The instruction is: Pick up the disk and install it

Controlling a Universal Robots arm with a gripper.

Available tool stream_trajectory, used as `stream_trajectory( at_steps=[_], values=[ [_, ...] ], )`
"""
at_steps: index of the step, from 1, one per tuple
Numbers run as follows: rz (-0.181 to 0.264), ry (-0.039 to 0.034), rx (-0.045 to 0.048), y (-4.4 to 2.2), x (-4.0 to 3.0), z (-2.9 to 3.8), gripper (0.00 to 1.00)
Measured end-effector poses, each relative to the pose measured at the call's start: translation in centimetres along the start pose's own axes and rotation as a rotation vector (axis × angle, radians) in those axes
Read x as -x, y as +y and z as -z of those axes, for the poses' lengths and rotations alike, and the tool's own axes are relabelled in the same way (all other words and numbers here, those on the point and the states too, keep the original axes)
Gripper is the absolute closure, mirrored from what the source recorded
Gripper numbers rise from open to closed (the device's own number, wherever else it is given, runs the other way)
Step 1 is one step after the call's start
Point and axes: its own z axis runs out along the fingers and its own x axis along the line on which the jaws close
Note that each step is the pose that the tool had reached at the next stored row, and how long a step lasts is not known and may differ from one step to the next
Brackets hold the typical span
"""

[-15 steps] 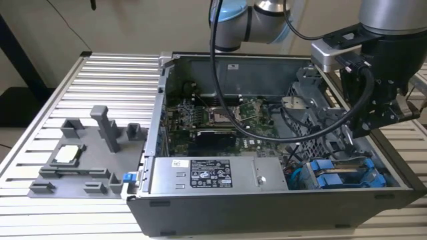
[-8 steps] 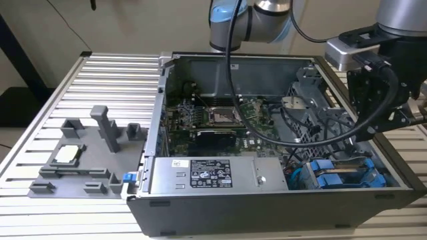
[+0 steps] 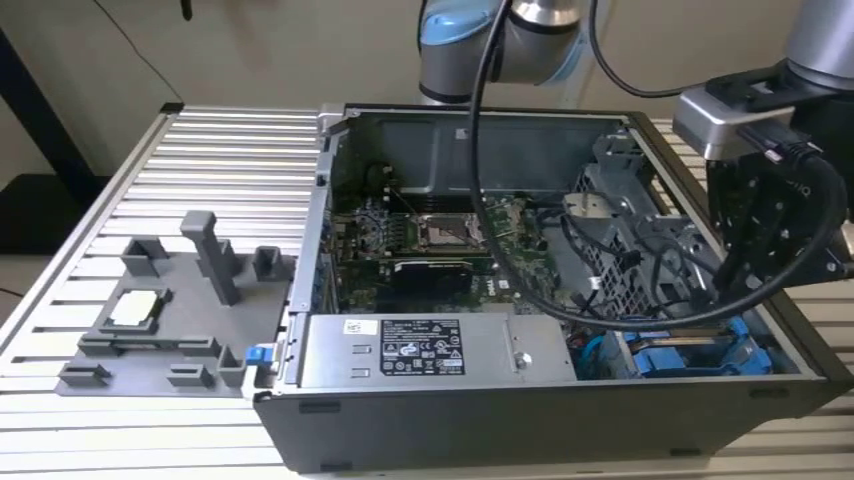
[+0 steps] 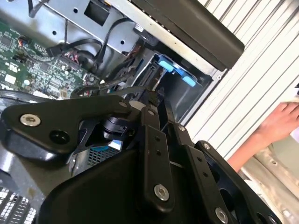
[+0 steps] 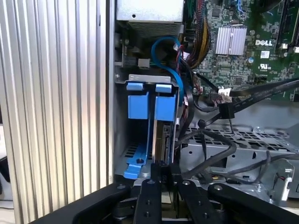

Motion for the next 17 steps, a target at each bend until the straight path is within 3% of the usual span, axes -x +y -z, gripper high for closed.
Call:
stream_trajectory(
  at_steps=[5,8,10,13,17],
  values=[
    [0.0,-0.0007,0.0143,-0.03,-1.14,-0.22,0.81],
    [-0.003,-0.0007,0.0176,-0.05,-1.4,-0.34,0.81],
    [-0.007,-0.0045,0.0185,-0.05,-1.42,-0.42,0.81],
    [-0.015,-0.0209,0.0188,-0.04,-1.41,-0.53,0.81],
    [-0.028,-0.0525,0.0183,-0.03,-1.4,-0.62,0.81]
  ],
)
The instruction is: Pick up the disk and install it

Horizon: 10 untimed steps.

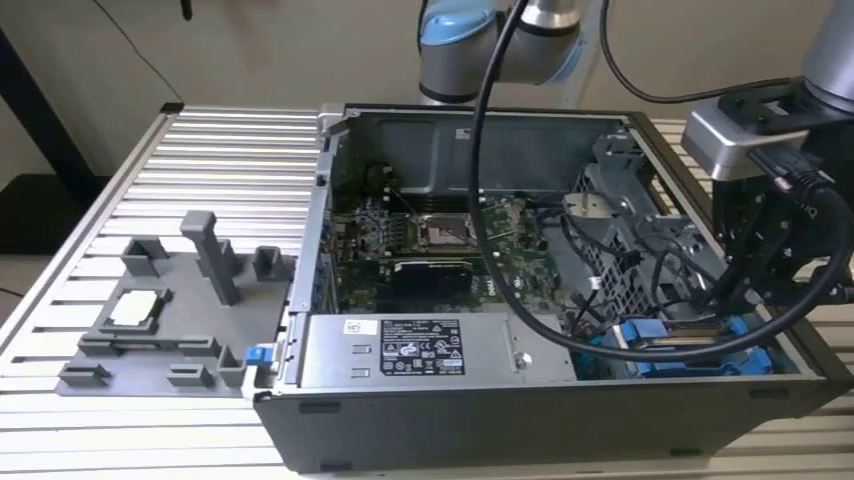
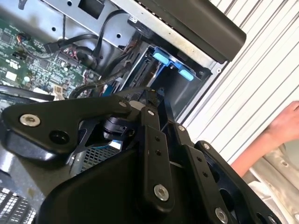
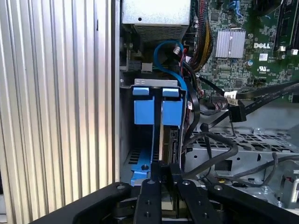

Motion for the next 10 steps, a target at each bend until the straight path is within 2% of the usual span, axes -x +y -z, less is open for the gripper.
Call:
stream_trajectory(
  at_steps=[3,6,10],
  values=[
    [-0.009,-0.0227,0.0,0.01,0.0,-0.08,0.81],
    [-0.012,-0.0248,0.0072,-0.07,0.0,-0.24,0.81],
    [-0.012,-0.0255,0.0344,-0.64,-0.01,-0.54,0.81]
  ],
)
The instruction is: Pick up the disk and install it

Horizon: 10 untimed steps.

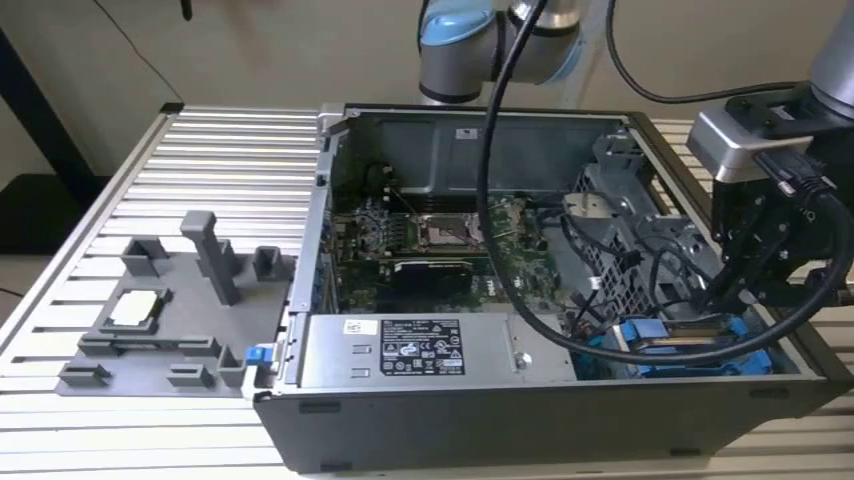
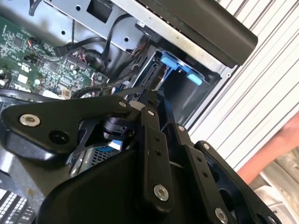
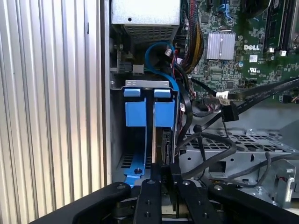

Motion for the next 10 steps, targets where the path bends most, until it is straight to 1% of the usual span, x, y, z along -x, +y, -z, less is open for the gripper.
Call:
stream_trajectory(
  at_steps=[4,9,10],
  values=[
    [0.0,-0.0005,0.0334,-0.92,-0.01,-0.3,0.81],
    [0.001,-0.0015,0.0874,-2.09,-0.03,-0.59,0.81],
    [0.001,-0.0018,0.0965,-2.34,-0.04,-0.66,0.81]
  ],
)
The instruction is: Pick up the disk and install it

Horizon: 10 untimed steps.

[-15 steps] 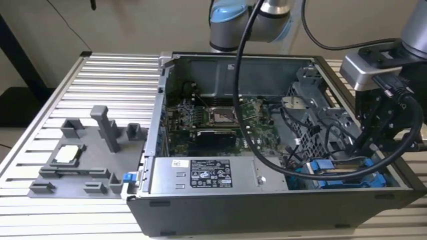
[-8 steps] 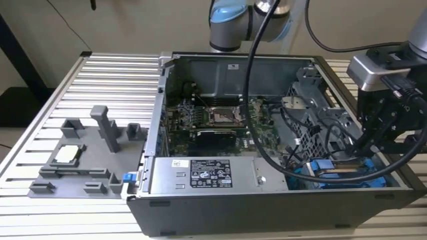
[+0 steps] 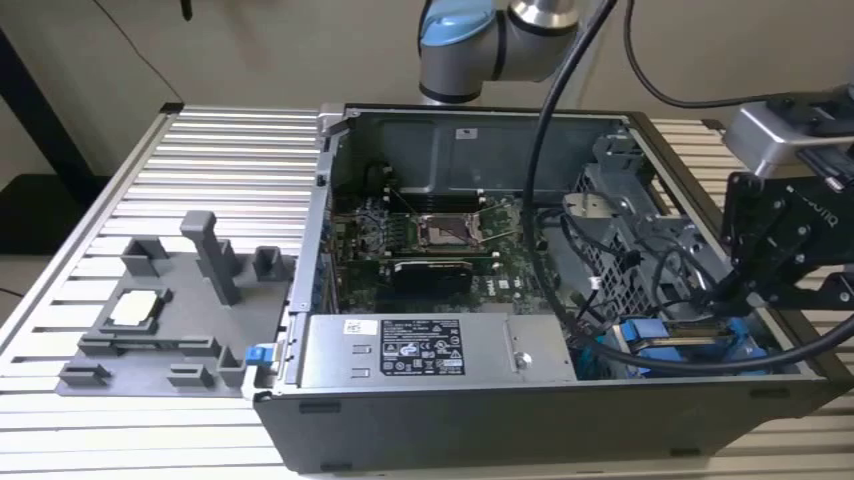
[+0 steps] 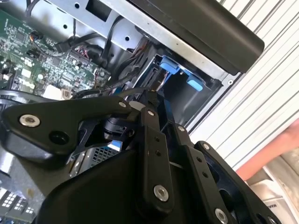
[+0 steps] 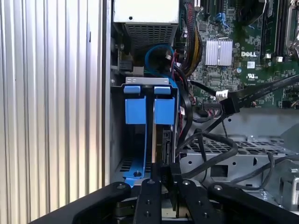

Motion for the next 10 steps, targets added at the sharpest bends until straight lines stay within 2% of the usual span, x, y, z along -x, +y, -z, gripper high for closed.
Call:
stream_trajectory(
  at_steps=[2,3,6,10],
  values=[
    [0.0,-0.0004,0.0132,-0.46,-0.01,-0.1,0.81],
    [0.0,-0.0012,0.0161,-0.53,0.0,-0.2,0.81],
    [0.0,-0.0052,0.0197,-0.53,-0.01,-0.41,0.81],
    [0.001,-0.019,0.0196,-0.55,0.0,-0.84,0.81]
  ],
)
